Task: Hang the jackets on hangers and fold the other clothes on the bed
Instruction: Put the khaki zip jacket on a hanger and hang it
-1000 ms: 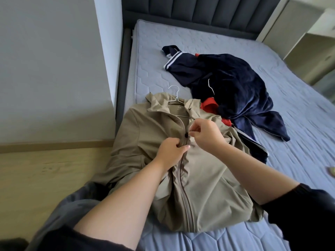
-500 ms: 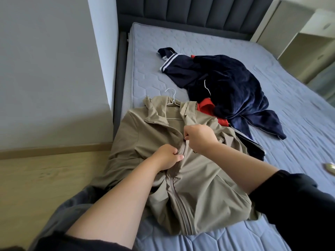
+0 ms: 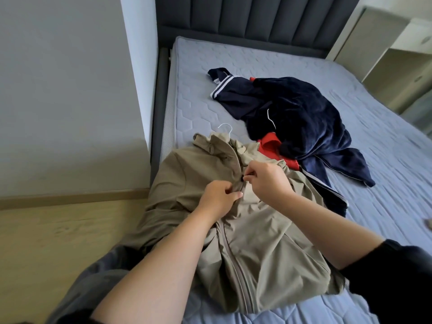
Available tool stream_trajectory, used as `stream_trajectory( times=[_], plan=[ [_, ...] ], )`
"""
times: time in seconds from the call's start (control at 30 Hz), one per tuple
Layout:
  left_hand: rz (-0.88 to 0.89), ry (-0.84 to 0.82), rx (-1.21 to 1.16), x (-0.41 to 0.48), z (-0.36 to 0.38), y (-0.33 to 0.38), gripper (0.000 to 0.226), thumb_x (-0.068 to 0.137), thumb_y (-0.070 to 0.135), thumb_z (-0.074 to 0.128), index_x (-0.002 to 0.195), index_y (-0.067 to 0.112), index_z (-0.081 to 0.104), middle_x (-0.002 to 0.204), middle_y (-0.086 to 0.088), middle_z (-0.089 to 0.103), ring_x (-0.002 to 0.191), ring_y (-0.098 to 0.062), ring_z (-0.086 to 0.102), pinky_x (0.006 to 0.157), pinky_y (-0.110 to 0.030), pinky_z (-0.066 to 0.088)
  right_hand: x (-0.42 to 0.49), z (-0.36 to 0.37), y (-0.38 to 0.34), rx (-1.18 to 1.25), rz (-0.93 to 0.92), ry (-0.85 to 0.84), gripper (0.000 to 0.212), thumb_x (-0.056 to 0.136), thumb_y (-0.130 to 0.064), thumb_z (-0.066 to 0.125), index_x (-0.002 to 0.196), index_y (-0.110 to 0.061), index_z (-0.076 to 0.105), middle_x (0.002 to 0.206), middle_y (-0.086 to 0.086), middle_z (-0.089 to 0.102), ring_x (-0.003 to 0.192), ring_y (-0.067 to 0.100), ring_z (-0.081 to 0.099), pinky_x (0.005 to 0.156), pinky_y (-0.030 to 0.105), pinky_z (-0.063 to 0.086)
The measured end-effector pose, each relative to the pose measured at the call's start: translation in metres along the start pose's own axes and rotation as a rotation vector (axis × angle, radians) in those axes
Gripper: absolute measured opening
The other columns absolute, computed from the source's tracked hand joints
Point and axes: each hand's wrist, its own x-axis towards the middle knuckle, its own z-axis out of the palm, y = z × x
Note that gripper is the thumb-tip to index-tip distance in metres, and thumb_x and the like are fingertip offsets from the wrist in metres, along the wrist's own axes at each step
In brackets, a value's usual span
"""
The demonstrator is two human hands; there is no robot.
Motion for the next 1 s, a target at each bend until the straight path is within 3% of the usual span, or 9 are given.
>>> stream_trajectory(
  times=[0.23, 0.33, 0.4, 0.47, 0.53, 0.6, 0.73, 0.87, 1.0],
  plan=[
    [-0.024, -0.038, 0.087, -0.005, 0.002, -0.016, 0.049, 0.089, 0.024, 0.061, 0.058, 0.015, 0.025, 0.058, 0.001, 0.031, 0.063, -0.022, 0.036, 0.058, -0.033, 0.022, 0.018, -0.006, 0.008, 0.018, 0.170, 0.163, 0.008, 0.085, -0.014, 0.066, 0.080, -0.008, 0.064, 0.079, 0.006, 0.066, 0.077, 0.027, 0.058, 0.063, 0.032, 0.039],
    [-0.064, 0.009, 0.165, -0.009, 0.006, -0.025, 0.043, 0.089, 0.025, 0.059, 0.061, 0.014, 0.029, 0.062, -0.001, 0.038, 0.072, -0.027, 0.047, 0.061, -0.034, 0.027, 0.020, -0.004, 0.000, 0.018, 0.138, 0.115, 0.010, 0.086, -0.015, 0.066, 0.081, -0.007, 0.064, 0.078, 0.005, 0.064, 0.079, 0.026, 0.057, 0.064, 0.032, 0.036],
    [-0.047, 0.087, 0.154, -0.010, 0.005, -0.024, 0.024, 0.086, 0.032, 0.062, 0.078, 0.013, 0.052, 0.082, -0.002, 0.057, 0.092, -0.028, 0.057, 0.073, -0.033, 0.038, 0.016, -0.002, -0.008, 0.053, 0.109, 0.104, 0.011, 0.086, -0.014, 0.067, 0.081, -0.004, 0.064, 0.073, 0.002, 0.060, 0.076, 0.024, 0.055, 0.063, 0.031, 0.036],
    [0.003, 0.162, 0.042, -0.009, 0.001, -0.015, 0.034, 0.082, 0.038, 0.067, 0.106, 0.016, 0.060, 0.103, 0.004, 0.060, 0.100, -0.019, 0.056, 0.083, -0.031, 0.043, 0.012, -0.002, -0.012, 0.077, 0.080, 0.112, 0.011, 0.085, -0.013, 0.067, 0.081, -0.004, 0.065, 0.070, -0.001, 0.057, 0.074, 0.021, 0.053, 0.063, 0.030, 0.036],
    [0.073, 0.196, -0.027, -0.006, -0.004, -0.006, 0.019, 0.085, 0.034, 0.065, 0.091, 0.017, 0.060, 0.088, 0.009, 0.057, 0.087, -0.016, 0.052, 0.074, -0.026, 0.039, 0.009, -0.003, -0.014, 0.085, 0.047, 0.114, 0.010, 0.085, -0.012, 0.068, 0.081, -0.003, 0.066, 0.071, -0.002, 0.057, 0.072, 0.017, 0.050, 0.063, 0.028, 0.033],
    [0.080, 0.189, 0.013, -0.003, -0.006, -0.002, 0.029, 0.087, 0.027, 0.062, 0.066, 0.015, 0.046, 0.067, 0.006, 0.049, 0.073, -0.023, 0.047, 0.061, -0.028, 0.029, 0.005, -0.002, -0.014, 0.072, 0.018, 0.104, 0.008, 0.085, -0.011, 0.068, 0.081, -0.004, 0.066, 0.071, -0.001, 0.059, 0.070, 0.015, 0.046, 0.062, 0.027, 0.029],
    [0.011, 0.139, 0.011, -0.003, -0.004, -0.015, 0.033, 0.086, 0.024, 0.063, 0.067, 0.003, 0.046, 0.069, -0.010, 0.053, 0.071, -0.029, 0.049, 0.063, -0.034, 0.033, 0.002, 0.006, -0.016, 0.010, -0.076, 0.096, 0.010, 0.083, -0.006, 0.067, 0.074, -0.005, 0.063, 0.068, 0.004, 0.063, 0.063, 0.023, 0.050, 0.064, 0.035, 0.043],
    [-0.017, 0.083, 0.092, -0.004, -0.007, -0.034, 0.042, 0.082, 0.022, 0.067, 0.061, 0.012, 0.032, 0.062, -0.006, 0.040, 0.064, -0.023, 0.038, 0.059, -0.033, 0.026, 0.025, -0.008, -0.013, 0.105, 0.121, 0.202, 0.004, 0.084, -0.009, 0.065, 0.080, -0.007, 0.066, 0.078, 0.004, 0.067, 0.077, 0.023, 0.058, 0.069, 0.036, 0.047],
    [-0.056, 0.068, 0.148, -0.005, -0.004, -0.042, 0.041, 0.084, 0.024, 0.067, 0.062, 0.011, 0.034, 0.063, -0.004, 0.045, 0.067, -0.027, 0.044, 0.062, -0.035, 0.032, 0.031, -0.010, -0.015, 0.067, 0.114, 0.164, 0.004, 0.085, -0.011, 0.063, 0.082, -0.009, 0.066, 0.079, 0.003, 0.067, 0.078, 0.022, 0.058, 0.068, 0.037, 0.048]
  ],
)
